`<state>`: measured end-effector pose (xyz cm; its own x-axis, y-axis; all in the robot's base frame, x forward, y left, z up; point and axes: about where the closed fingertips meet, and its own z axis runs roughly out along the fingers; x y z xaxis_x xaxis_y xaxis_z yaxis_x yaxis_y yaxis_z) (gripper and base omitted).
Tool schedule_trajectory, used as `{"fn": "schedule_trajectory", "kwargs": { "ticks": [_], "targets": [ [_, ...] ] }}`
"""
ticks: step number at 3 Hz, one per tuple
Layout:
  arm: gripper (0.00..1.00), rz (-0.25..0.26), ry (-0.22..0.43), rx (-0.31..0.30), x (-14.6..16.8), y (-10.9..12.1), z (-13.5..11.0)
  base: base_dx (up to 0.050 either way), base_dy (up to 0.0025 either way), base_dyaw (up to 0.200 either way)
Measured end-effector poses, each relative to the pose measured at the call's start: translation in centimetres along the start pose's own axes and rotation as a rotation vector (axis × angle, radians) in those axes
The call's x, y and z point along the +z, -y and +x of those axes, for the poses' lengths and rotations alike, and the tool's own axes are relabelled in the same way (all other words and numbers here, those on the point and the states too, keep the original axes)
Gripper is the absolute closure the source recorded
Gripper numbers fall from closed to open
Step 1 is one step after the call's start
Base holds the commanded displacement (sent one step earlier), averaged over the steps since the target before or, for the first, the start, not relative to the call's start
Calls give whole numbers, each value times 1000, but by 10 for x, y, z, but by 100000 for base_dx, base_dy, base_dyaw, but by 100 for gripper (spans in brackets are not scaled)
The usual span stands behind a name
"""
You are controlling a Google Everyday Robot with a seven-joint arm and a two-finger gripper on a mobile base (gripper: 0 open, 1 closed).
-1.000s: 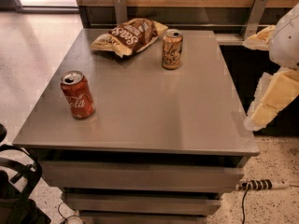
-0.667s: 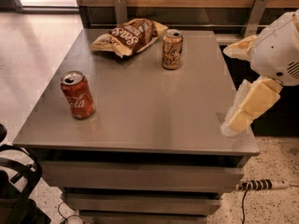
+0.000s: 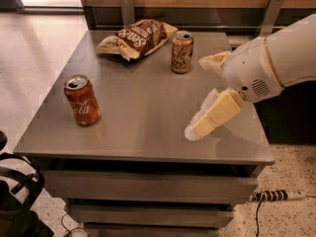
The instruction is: Knock coke can over
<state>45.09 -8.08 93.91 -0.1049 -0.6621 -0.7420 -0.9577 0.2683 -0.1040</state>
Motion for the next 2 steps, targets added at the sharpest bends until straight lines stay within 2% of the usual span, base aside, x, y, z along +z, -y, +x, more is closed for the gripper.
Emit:
{"fn": "schedule_trajectory", "kwargs": {
  "ticks": [1, 2],
  "targets": [
    [0, -13, 118, 24, 27, 6, -16, 0, 0, 0],
    [0, -13, 117, 23, 28, 6, -16, 0, 0, 0]
  ]
}}
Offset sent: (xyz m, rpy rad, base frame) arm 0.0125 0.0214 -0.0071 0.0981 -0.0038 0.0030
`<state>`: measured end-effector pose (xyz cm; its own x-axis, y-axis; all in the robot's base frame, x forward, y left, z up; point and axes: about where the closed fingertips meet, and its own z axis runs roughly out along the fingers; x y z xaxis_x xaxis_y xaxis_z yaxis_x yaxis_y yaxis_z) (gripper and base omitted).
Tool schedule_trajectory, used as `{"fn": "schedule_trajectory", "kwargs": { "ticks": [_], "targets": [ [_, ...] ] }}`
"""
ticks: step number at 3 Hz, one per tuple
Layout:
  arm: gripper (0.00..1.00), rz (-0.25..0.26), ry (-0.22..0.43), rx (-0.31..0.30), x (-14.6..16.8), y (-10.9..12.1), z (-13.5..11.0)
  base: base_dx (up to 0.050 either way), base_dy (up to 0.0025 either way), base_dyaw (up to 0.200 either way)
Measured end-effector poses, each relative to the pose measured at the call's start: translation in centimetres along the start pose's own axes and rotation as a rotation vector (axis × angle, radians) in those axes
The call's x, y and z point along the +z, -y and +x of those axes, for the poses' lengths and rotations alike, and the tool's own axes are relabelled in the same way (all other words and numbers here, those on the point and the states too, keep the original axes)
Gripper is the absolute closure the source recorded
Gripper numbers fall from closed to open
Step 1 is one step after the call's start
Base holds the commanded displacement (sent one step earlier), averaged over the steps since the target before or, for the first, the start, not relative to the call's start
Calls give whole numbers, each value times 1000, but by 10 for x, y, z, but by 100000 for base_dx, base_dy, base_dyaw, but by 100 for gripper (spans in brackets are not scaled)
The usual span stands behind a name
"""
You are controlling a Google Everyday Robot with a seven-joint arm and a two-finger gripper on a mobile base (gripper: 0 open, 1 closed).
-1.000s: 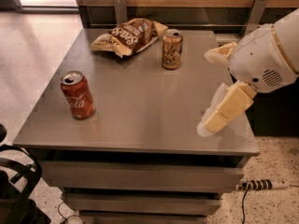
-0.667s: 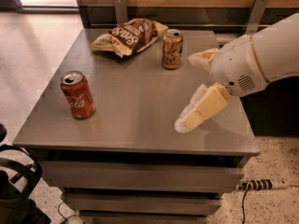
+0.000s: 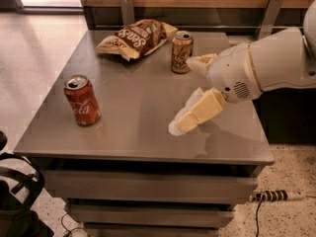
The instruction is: Knock coke can over
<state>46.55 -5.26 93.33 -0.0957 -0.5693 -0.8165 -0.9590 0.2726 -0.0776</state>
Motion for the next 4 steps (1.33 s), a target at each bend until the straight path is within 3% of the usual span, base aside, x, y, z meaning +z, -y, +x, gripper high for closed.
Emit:
{"fn": "schedule_trajectory", "kwargs": {
  "ticks": [2, 4],
  "targets": [
    [0, -30, 81, 2, 42, -6, -18, 0, 0, 0],
    [0, -35, 224, -44, 98, -5, -53, 0, 0, 0]
  ]
}}
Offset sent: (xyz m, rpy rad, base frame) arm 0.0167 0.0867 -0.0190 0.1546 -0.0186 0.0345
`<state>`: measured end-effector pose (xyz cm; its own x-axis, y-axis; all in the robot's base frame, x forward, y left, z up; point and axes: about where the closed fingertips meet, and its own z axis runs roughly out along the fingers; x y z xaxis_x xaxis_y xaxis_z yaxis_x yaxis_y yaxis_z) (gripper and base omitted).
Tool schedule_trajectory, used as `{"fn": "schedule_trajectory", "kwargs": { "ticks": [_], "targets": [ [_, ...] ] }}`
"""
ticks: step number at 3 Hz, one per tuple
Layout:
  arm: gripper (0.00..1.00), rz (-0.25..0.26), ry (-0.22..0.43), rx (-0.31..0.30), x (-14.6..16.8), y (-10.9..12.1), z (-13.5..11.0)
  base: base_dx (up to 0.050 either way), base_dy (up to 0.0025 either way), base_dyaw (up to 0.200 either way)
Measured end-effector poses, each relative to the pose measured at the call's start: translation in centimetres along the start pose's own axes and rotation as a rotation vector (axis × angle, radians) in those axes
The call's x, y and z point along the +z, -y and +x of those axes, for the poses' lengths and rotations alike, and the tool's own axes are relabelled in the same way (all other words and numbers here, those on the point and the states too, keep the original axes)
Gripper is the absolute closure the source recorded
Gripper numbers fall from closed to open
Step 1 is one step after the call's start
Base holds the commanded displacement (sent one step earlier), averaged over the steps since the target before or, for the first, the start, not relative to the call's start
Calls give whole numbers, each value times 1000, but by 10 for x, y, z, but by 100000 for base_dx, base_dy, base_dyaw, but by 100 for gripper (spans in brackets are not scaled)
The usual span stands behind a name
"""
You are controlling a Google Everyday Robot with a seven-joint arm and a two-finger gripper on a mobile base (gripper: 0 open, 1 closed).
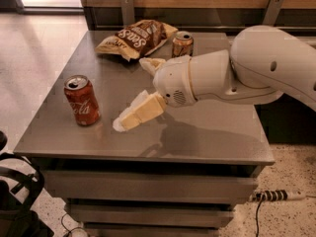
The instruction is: Knock coke can over
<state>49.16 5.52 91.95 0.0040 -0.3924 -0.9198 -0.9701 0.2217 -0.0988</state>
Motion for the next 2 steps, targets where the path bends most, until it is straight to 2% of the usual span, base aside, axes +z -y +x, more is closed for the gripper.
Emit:
{"fn": "schedule_trajectory", "kwargs": {
  "ticks": [2],
  "targets": [
    [0, -33, 108, -28, 40, 8, -4, 0, 0, 0]
  ]
}}
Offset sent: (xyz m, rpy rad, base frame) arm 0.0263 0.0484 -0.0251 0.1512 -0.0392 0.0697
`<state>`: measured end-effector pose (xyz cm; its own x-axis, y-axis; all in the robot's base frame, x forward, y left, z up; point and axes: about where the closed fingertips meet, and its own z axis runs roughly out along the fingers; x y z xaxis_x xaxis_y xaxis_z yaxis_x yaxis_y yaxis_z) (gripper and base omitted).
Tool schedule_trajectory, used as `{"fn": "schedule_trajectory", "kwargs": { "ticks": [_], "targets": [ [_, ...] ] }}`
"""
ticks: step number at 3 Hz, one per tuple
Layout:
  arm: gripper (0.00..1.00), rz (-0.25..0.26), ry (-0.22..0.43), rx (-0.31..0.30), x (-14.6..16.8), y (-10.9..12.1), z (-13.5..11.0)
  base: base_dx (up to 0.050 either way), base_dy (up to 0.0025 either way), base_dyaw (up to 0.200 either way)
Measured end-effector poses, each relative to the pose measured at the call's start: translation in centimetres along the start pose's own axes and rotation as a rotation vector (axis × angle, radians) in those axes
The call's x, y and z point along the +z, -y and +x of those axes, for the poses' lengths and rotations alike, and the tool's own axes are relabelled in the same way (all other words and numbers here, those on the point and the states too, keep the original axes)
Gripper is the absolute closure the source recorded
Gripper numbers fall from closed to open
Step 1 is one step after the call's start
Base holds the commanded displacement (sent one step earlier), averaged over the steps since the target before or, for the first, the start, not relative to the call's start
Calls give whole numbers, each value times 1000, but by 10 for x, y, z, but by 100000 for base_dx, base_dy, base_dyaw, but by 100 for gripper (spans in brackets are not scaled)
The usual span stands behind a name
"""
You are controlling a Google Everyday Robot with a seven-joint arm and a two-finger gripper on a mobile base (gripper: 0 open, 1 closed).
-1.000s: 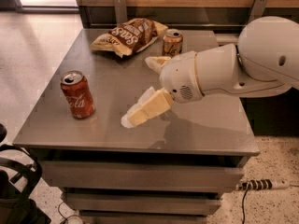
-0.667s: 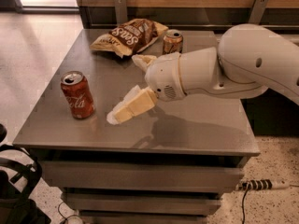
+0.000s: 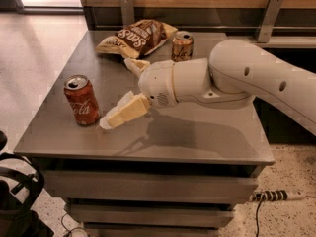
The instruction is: Knock coke can over
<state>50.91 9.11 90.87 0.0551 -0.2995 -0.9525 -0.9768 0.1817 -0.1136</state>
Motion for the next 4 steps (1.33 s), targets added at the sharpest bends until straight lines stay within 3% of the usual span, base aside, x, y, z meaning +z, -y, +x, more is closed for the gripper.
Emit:
{"fn": "schedule_trajectory", "kwargs": {
  "ticks": [2, 4],
  "targets": [
    [0, -31, 85, 7, 36, -7, 1, 0, 0, 0],
    [0, -62, 117, 12, 70, -10, 2, 0, 0, 0]
  ]
}}
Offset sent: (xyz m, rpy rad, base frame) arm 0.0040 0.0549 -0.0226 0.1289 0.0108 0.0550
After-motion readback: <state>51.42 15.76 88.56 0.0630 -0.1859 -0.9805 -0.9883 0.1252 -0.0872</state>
